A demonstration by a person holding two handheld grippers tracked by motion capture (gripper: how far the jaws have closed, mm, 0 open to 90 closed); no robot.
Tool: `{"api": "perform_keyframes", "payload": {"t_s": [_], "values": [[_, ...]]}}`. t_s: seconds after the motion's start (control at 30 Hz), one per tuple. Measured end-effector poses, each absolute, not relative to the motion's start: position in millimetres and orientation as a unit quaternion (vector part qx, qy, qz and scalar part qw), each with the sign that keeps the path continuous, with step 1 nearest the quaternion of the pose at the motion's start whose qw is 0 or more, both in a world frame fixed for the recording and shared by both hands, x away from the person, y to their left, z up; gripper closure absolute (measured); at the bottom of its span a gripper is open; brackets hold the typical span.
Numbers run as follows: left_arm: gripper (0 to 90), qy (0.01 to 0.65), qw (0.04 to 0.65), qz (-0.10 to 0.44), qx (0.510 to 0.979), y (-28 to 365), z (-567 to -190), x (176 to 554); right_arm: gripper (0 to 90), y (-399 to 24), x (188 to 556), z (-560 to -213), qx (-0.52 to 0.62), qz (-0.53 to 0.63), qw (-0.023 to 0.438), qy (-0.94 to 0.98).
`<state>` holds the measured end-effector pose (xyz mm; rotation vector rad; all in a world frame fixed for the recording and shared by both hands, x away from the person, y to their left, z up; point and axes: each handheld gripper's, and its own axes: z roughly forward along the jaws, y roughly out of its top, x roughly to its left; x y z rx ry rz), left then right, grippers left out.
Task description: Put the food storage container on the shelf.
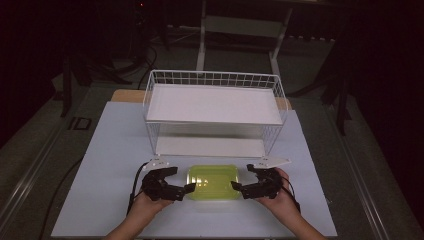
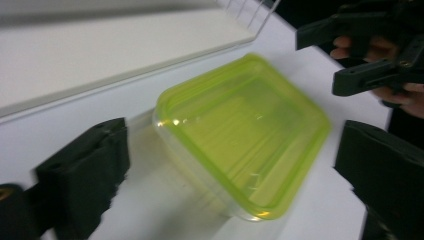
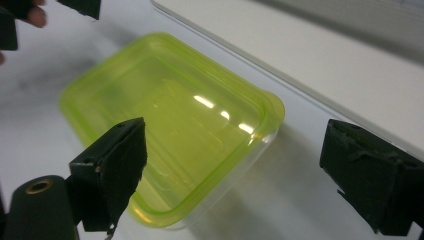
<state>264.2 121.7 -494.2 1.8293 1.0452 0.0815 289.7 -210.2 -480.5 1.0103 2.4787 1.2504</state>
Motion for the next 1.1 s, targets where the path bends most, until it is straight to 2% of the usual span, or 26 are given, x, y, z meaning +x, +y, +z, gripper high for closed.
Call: {"api": "perform_keyframes", "payload": {"t_s": [0.03,0.13,0.2,0.23,0.3,0.33,0.4,0.43,0.53,0.67,0.8,1.1], "values": [[6.3,0.438,0.491,0.022,0.753,122,-496,266,11.6,-209,290,-482,0.344,0.421,0.1,0.834],[16.2,0.468,0.46,0.016,0.754,119,-502,271,14.4,-206,292,-486,0.354,0.415,0.087,0.833],[18.0,0.474,0.456,-0.001,0.754,117,-507,272,15.6,-204,295,-489,0.36,0.406,0.082,0.836],[23.9,0.477,0.45,-0.012,0.755,115,-510,273,19.2,-204,295,-489,0.361,0.405,0.081,0.836],[29.6,0.482,0.444,-0.018,0.755,113,-513,274,22.5,-203,297,-492,0.367,0.395,0.075,0.839],[37.0,0.48,0.445,-0.025,0.755,112,-515,274,23.6,-203,298,-493,0.37,0.393,0.071,0.839],[43.9,0.484,0.444,-0.022,0.754,111,-517,274,28.3,-202,300,-496,0.379,0.386,0.062,0.839],[50.1,0.486,0.442,-0.017,0.754,110,-517,274,29.0,-202,300,-497,0.384,0.383,0.059,0.838],[58.4,0.483,0.446,-0.017,0.753,110,-517,273,37.4,-203,301,-498,0.389,0.38,0.051,0.838],[61.5,0.482,0.445,-0.011,0.755,110,-515,270,47.9,-206,299,-498,0.396,0.382,0.045,0.834],[63.4,0.48,0.447,-0.009,0.754,110,-515,266,54.4,-205,296,-497,0.398,0.381,0.036,0.833],[66.0,0.472,0.453,-0.006,0.756,109,-514,260,61.6,-204,289,-492,0.405,0.375,0.045,0.832]]}}
